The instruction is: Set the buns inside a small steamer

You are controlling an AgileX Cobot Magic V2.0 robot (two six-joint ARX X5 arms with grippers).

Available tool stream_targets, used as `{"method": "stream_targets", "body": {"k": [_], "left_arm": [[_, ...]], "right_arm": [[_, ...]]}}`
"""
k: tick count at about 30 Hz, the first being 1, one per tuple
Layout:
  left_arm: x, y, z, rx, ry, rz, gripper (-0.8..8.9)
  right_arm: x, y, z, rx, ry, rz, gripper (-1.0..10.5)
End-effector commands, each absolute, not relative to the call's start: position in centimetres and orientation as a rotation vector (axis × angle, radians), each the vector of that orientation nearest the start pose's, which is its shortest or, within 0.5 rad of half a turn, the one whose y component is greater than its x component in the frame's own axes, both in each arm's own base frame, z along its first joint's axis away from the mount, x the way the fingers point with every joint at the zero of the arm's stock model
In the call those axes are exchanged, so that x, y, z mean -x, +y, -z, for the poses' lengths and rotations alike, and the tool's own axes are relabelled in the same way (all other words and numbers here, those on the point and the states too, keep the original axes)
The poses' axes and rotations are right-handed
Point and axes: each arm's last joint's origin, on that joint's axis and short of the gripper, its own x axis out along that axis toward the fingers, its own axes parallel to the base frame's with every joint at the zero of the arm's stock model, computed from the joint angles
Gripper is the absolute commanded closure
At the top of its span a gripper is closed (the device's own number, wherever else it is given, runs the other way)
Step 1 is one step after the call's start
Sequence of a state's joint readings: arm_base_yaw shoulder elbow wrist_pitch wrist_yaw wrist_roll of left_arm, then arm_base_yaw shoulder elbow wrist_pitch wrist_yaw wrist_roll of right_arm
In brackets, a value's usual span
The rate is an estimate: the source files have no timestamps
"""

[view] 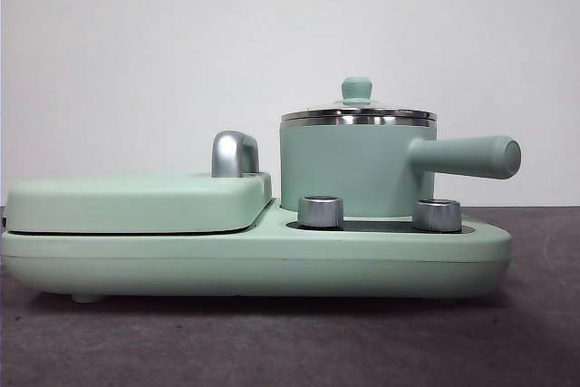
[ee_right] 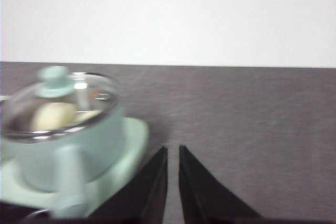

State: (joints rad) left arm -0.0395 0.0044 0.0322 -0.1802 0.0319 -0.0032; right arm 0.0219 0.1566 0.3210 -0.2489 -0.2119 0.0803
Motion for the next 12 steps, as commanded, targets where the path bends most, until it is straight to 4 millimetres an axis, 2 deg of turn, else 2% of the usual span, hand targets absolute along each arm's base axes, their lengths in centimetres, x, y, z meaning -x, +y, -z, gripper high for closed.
{"method": "stream_targets", "body": {"k": [1,7,12], "left_arm": [[-9.5,-0.5,-15.0,0.005,0.176,0.075,7.93],[-9.5,-0.5,-15.0,0.005,0.176,0.075,7.93],[-9.5,-0.5,-15.0,0.005,0.176,0.075,7.94]], "right_arm": [[-9.1,0.6,-22.2,-0.032,0.092,-0.185,9.1],[-9.5,0.3,-19.4,0.018,0.150,-0.099,9.1],[-9.4,0.2,-18.1,0.021,0.125,-0.048,9.1]]}}
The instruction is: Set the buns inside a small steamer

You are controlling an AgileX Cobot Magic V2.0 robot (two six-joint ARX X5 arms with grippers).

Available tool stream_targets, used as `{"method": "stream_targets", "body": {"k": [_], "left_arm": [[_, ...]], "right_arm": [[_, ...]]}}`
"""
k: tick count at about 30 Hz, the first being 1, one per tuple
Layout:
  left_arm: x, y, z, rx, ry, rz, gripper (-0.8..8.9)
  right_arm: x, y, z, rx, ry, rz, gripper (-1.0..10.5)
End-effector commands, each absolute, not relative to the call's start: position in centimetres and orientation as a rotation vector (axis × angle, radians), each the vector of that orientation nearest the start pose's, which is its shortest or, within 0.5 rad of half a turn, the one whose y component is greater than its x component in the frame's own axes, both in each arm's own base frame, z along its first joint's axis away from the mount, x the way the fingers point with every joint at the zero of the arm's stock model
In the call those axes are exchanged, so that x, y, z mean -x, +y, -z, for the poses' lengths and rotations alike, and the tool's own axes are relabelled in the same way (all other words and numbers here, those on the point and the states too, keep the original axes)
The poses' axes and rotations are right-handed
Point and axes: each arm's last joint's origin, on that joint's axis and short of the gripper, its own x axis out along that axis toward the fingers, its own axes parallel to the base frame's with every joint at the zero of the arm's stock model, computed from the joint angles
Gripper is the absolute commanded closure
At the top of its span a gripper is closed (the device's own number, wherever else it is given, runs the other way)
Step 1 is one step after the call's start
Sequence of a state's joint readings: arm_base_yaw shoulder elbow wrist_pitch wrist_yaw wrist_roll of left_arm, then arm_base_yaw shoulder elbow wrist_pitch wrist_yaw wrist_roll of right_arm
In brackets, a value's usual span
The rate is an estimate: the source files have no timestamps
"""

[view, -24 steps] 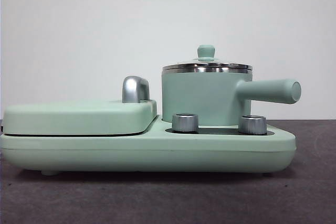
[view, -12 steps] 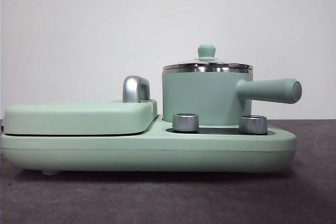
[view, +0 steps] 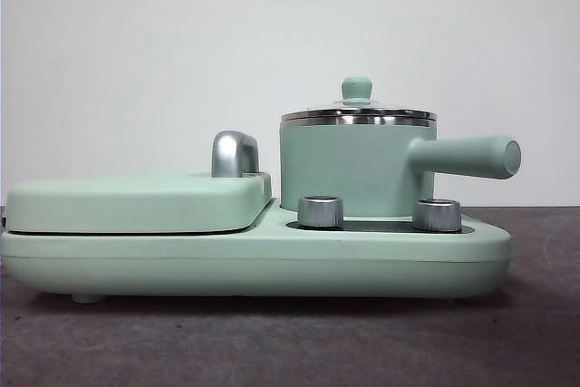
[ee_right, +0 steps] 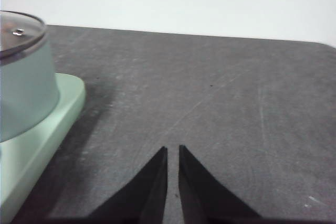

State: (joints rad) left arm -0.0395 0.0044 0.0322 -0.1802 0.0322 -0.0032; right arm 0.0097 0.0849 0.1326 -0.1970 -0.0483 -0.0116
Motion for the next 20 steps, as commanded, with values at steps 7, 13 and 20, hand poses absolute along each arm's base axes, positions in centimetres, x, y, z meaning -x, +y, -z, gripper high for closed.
{"method": "stream_targets", "body": {"k": [7,13,20], "left_arm": [[-9.5,-0.5,-15.0,0.005,0.176,0.075,7.94],[-9.5,-0.5,-15.0,0.004,0.177,0.075,7.93],[-9.5,-0.5,-15.0,0.004,0.177,0.075,7.93]], "right_arm": [[-9.5,0.1,-16.1,-0.008,0.118,-0.006,9.1],[-9.6,0.1,-15.0,-0.031,0.169,0.006,9.1],[-9.6,0.1,-15.0,-0.034,0.169,-0.006,9.1]]}}
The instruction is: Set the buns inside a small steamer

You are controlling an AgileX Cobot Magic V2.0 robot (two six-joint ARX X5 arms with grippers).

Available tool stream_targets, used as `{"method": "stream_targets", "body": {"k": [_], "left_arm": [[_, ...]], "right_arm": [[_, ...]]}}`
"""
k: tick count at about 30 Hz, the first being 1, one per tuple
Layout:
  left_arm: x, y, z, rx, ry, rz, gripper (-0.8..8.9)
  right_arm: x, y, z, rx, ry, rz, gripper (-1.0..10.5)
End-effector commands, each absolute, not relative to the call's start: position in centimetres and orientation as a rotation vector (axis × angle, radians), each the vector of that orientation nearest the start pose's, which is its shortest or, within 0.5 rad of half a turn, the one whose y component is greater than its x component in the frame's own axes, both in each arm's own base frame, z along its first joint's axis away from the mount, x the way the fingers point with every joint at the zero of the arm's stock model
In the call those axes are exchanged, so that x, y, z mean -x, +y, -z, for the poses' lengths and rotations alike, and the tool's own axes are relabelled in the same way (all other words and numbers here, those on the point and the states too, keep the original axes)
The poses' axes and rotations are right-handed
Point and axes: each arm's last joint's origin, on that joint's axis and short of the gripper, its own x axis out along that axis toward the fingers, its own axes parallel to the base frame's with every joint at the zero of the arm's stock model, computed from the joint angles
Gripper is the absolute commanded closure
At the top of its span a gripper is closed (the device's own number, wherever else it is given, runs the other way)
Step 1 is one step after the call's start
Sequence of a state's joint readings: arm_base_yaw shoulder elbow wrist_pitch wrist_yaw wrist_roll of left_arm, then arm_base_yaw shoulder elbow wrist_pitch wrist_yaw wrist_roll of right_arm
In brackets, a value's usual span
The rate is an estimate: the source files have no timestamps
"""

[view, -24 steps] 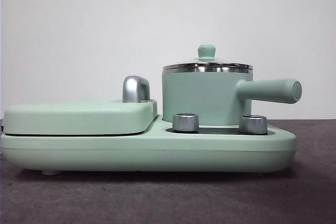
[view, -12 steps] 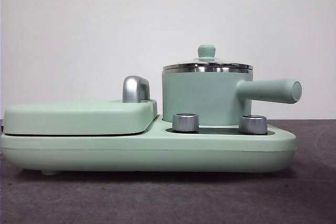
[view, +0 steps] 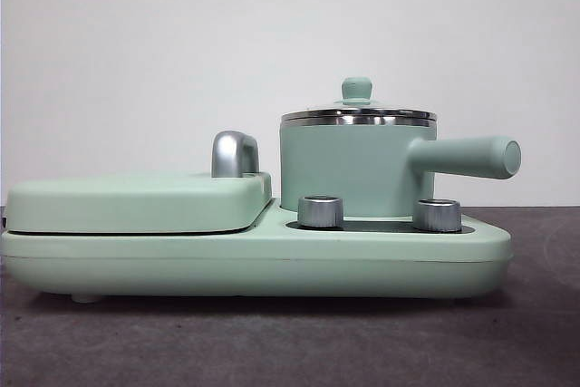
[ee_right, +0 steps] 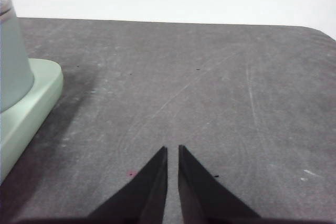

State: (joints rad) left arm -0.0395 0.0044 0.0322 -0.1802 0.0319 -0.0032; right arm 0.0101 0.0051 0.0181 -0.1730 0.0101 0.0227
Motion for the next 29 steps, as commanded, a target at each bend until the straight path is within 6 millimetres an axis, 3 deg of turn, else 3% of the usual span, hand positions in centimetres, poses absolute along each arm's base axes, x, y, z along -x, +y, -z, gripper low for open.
{"method": "stream_targets", "body": {"k": [1,29], "left_arm": [[-9.54,-0.48,-15.00,0.004,0.176,0.075,7.93],[-9.54,-0.48,-15.00,0.004,0.177,0.075,7.93]], "right_arm": [[-9.59,0.10,-15.02,-0.034,0.167,-0.008,9.1],[-9.62,0.08,-15.22,-0.034,0.148,-0.005,9.1]]}}
